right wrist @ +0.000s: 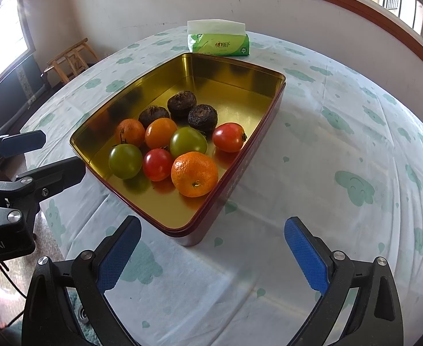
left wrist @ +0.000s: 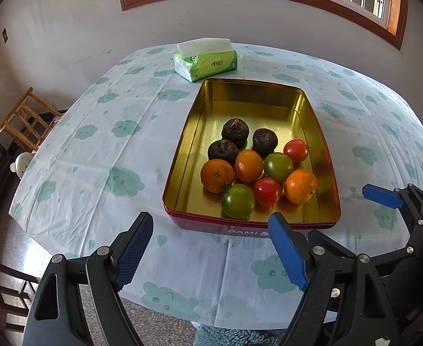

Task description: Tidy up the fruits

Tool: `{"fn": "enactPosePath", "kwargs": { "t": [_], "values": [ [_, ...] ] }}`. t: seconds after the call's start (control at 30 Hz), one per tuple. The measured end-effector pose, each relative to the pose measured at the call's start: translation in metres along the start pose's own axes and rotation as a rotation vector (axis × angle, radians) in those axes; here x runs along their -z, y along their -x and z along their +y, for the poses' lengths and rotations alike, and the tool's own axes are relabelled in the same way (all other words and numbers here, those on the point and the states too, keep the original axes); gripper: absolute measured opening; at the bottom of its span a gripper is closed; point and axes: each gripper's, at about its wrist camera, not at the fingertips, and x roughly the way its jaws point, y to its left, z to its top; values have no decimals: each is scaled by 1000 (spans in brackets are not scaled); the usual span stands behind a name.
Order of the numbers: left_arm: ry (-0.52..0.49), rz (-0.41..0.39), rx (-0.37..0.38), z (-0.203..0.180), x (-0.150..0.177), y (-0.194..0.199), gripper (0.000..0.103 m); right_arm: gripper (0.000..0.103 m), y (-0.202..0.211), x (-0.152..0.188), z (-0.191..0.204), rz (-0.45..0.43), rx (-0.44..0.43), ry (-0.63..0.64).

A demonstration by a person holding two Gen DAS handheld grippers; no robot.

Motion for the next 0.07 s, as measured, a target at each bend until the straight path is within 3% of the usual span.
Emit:
{"fn": "enactPosePath", "kwargs": {
  "t": [0.07],
  "values": [
    [4,4,3,-1,0,0,87,99,0,0,0,0,0,0]
  ]
}}
